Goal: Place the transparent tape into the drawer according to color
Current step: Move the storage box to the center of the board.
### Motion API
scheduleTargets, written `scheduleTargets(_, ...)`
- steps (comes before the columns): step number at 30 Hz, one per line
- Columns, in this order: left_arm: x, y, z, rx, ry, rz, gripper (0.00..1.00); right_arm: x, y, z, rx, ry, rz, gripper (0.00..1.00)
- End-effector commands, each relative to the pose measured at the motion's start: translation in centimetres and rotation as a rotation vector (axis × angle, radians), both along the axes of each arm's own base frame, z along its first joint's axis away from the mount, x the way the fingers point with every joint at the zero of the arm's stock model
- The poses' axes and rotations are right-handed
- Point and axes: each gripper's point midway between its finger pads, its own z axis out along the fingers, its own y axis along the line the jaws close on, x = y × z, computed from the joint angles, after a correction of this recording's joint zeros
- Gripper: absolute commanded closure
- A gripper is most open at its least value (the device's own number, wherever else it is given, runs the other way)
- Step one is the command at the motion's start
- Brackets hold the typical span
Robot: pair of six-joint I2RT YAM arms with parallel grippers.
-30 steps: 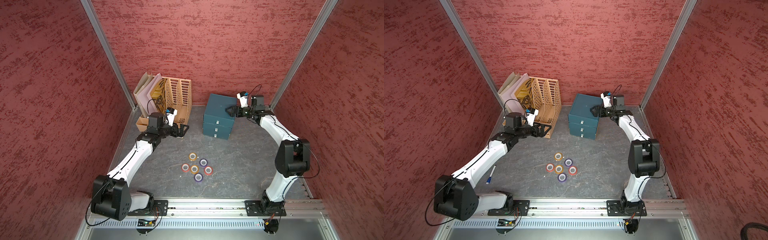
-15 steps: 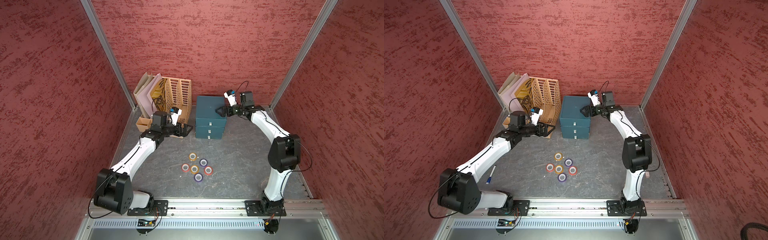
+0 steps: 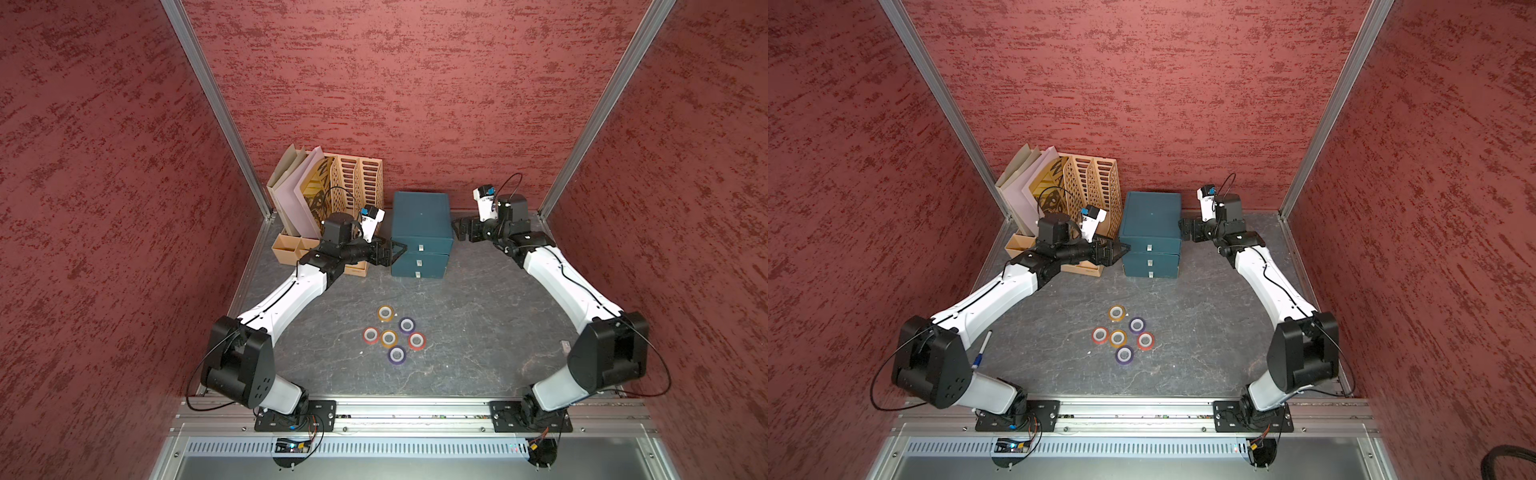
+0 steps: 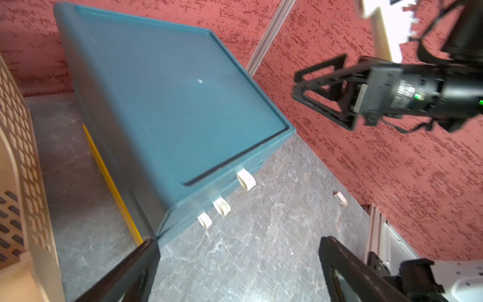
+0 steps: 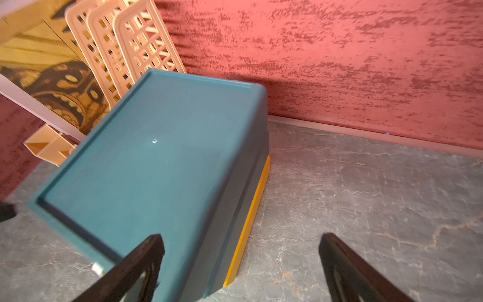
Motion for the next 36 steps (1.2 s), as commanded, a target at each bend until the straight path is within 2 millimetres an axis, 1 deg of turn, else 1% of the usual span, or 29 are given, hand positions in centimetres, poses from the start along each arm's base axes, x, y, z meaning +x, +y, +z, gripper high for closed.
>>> scheduleTargets(1, 1.4, -0.6, 0.8, 0.016, -0.075, 0.024, 0.0, -1.0, -0.4, 1.2, 0.053, -0.026, -0.04, 0.01)
scheduleTargets(2, 1.6, -0.8, 0.8, 0.02, -0.083, 0.025, 0.0, -1.4, -0.3, 0.5, 0.062, -0.009, -0.036, 0.01)
scheduleTargets(3, 1.9, -0.9, 0.7, 0.025, -0.087, 0.026, 0.0, -2.1, -0.3, 1.2, 0.071, -0.025, -0.037, 0.01)
scheduleTargets(7, 2.6, -1.5, 0.1, 0.04, -0.099, 0.032, 0.0, -3.8, 0.0, 0.6, 0.083, -0.012, -0.028, 0.01)
scheduleTargets(10, 2.6, -2.2, 0.1, 0.025, -0.101, 0.018, 0.0, -4.7, 0.2, 0.2, 0.079, -0.003, -0.023, 0.02)
scheduleTargets(12, 2.2, -2.8, 0.3, 0.014, -0.092, -0.001, 0.0, -5.1, 0.2, -0.1, 0.074, 0.009, -0.023, 0.01)
scheduleTargets(16, 0.4, -4.5, 0.9, -0.007, -0.087, -0.048, 0.0, -5.6, 0.4, -0.8, 0.074, 0.032, -0.023, 0.02)
scheduleTargets(19, -0.7, -5.6, 0.7, -0.015, -0.073, -0.08, 0.0, -5.8, 0.8, -1.1, 0.082, 0.04, -0.023, 0.01)
scheduleTargets(22, -1.2, -6.2, 0.3, -0.012, -0.059, -0.09, 0.0, -5.7, 1.2, -1.3, 0.096, 0.054, -0.029, 0.01)
scheduleTargets(24, -1.2, -5.9, 0.4, -0.004, -0.062, -0.073, 0.0, -5.8, 1.8, -1.6, 0.113, 0.07, -0.03, 0.01)
scheduleTargets(27, -0.7, -4.1, 1.3, 0.013, -0.092, 0.003, 0.0, -6.2, 2.8, -2.3, 0.137, 0.107, -0.042, 0.01)
scheduleTargets(30, 0.7, -1.7, 2.8, -0.001, -0.096, 0.089, 0.0, -6.9, 3.8, -3.2, 0.188, 0.155, -0.055, 0.01)
scheduleTargets(32, 2.0, -0.5, 3.5, -0.016, -0.076, 0.135, 0.0, -7.3, 4.5, -3.9, 0.216, 0.177, -0.058, 0.02)
scheduleTargets(34, 3.2, 0.1, 4.0, -0.031, -0.05, 0.16, 0.0, -7.5, 4.9, -4.5, 0.242, 0.194, -0.073, 0.02)
scheduleTargets(36, 4.4, 0.1, 4.3, -0.029, -0.028, 0.168, 0.0, -7.7, 5.2, -5.0, 0.271, 0.201, -0.081, 0.01)
